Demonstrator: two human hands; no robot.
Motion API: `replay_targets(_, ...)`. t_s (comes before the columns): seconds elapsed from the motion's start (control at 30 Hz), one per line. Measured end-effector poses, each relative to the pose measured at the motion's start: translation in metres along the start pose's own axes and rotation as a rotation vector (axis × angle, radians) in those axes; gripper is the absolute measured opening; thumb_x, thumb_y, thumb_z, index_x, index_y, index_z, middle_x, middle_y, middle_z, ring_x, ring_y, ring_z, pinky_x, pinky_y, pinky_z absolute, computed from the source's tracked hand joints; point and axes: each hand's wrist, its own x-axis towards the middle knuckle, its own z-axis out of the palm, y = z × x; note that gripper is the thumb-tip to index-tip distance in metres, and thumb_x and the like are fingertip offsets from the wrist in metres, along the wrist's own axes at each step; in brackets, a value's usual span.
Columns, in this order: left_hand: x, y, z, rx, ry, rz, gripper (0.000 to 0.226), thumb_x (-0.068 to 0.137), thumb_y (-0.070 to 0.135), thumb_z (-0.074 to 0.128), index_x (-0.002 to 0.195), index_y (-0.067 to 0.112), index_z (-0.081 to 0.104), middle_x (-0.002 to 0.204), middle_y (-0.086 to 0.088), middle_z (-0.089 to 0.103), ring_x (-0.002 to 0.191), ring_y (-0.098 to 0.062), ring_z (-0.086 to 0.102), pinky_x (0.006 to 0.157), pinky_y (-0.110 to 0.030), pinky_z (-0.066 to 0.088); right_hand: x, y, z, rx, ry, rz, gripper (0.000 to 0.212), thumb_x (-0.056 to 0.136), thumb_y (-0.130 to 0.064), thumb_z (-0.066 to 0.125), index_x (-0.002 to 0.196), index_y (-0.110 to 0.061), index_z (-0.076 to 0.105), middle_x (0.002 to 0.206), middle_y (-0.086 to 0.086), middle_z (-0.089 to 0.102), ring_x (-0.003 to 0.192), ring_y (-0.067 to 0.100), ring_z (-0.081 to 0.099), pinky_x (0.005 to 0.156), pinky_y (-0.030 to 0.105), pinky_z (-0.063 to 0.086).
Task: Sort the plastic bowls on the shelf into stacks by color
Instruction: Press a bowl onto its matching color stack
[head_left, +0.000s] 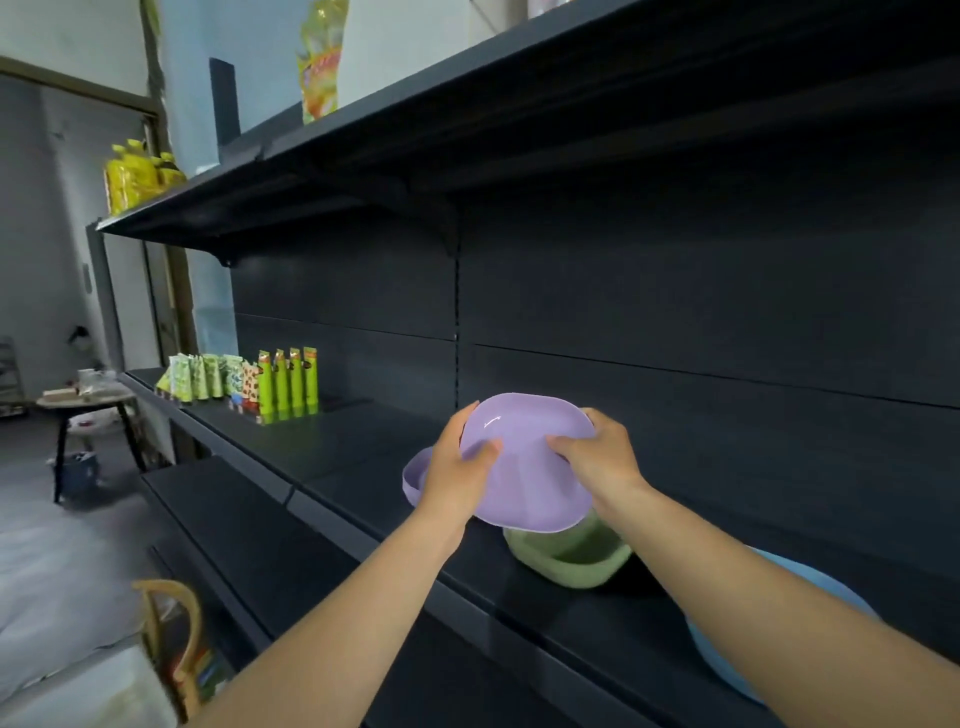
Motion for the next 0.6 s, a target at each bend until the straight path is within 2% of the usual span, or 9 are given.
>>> replay_targets(0.07,0.031,-0.012,-0.020,-0.013,-0.003,0.022,0.037,0.092,0.014,0.046,0.118,0.039,0.055,0.120,0.011,0.058,0.110,-0.015,0.054,0.079,-0.026,0.045,0.023,0.002,0.026,0.027,-0.023,0.028,0.013,0.085,-0.004,0.056,0.085,-0.017,0.056,0.078,-0.004,0.059,0.076,0.018,0.056,0.063,0.026,0.046)
replay_targets(0.2,0.082,-0.033,-0.053,-0.018,-0.029,0.070,0.042,0.091,-0.001,0.041,0.111,0.033,0.055,0.112,0.010,0.060,0.105,-0.012,0.054,0.086,-0.027,0.043,0.067,0.013,0.074,0.039,-0.039,0.070,0.016,0.082,0.002,0.059,0.090,-0.011,0.062,0.088,0.005,0.063,0.085,0.024,0.058,0.072,0.031,0.046)
replay_targets(0.33,0.126,-0.058,-0.068,-0.014,-0.032,-0.063,0.036,0.090,-0.002,0.040,0.096,0.028,0.058,0.095,0.011,0.060,0.095,-0.016,0.052,0.081,-0.026,0.040,0.098,0.028,0.110,-0.031,-0.010,0.088,0.016,0.078,0.003,0.059,0.088,-0.009,0.063,0.086,0.007,0.063,0.083,0.025,0.057,0.072,0.031,0.046)
replay_targets(0.47,0.151,-0.076,-0.066,0.050,-0.078,-0.128,0.030,0.089,-0.001,0.039,0.104,0.018,0.058,0.101,0.000,0.058,0.094,-0.020,0.051,0.080,-0.028,0.040,0.118,0.042,0.125,-0.142,0.044,0.126,0.019,0.077,0.006,0.059,0.090,-0.008,0.061,0.083,0.008,0.060,0.079,0.024,0.055,0.068,0.028,0.043)
replay_targets(0.6,0.168,-0.100,-0.062,0.174,-0.124,-0.137,0.033,0.088,0.002,0.038,0.113,0.010,0.057,0.110,-0.005,0.059,0.095,-0.022,0.052,0.076,-0.028,0.040,0.127,0.056,0.133,-0.275,0.094,0.165,0.017,0.076,0.005,0.057,0.086,-0.010,0.060,0.076,0.003,0.057,0.076,0.022,0.053,0.055,0.023,0.040)
